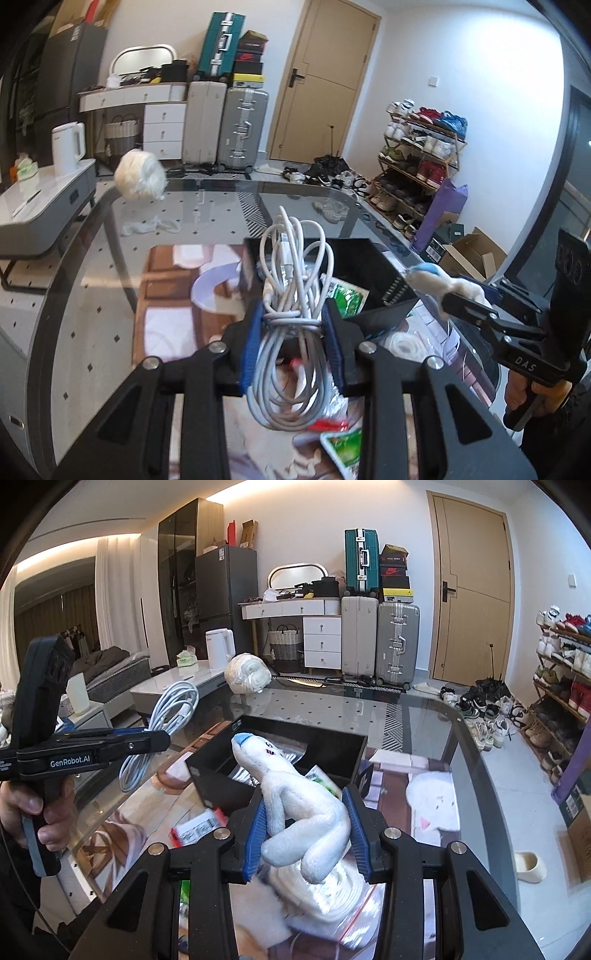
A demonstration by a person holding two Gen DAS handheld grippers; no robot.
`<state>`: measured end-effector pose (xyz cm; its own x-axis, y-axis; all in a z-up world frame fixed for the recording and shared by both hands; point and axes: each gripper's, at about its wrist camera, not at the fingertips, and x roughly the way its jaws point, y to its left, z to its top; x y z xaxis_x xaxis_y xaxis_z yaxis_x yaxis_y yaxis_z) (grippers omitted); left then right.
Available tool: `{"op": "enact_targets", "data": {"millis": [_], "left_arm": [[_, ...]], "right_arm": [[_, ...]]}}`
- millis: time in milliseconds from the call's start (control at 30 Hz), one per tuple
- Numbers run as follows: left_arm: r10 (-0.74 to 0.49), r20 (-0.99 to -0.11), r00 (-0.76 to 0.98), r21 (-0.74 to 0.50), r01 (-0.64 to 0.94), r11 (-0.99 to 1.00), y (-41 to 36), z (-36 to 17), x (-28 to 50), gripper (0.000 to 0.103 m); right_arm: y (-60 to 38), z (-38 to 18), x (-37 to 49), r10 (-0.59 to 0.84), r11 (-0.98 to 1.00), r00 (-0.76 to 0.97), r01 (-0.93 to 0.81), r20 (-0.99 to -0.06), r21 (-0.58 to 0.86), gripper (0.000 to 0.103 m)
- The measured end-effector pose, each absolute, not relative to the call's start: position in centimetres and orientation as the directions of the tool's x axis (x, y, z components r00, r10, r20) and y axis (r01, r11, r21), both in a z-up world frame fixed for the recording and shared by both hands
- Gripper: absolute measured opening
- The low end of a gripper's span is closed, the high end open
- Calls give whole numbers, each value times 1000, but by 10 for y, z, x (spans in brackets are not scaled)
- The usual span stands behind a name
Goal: Organize soft objects
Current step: 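Carry the white cables and plush toy over the black box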
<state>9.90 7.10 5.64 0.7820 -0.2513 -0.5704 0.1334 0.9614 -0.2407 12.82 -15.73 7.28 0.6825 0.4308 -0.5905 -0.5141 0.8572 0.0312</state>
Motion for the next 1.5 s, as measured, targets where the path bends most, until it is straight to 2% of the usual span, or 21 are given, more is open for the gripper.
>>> {"op": "enact_targets", "data": {"millis": [667,1100,1367,1433,1500], "left_arm": [[-285,-632,721,-206,199,958,40,45,185,31],[-283,-664,692,-204,197,959,31,21,207,29],[-261,-669,696,-160,208,965,26,17,206,29],[-260,-671,695,-156,210,965,26,17,207,30],[-261,-672,693,-157,212,965,26,17,206,33]], "right_arm": [[-120,61,208,352,833,649,-546,-675,-91,40],[-94,28,227,280,784,636,-584,-719,-211,40],[-88,16,242,276,775,614,-597,-739,-207,41],[-89,16,245,286,777,602,-601,-745,-187,44],[-90,17,246,305,771,593,-613,-745,-173,54]]}}
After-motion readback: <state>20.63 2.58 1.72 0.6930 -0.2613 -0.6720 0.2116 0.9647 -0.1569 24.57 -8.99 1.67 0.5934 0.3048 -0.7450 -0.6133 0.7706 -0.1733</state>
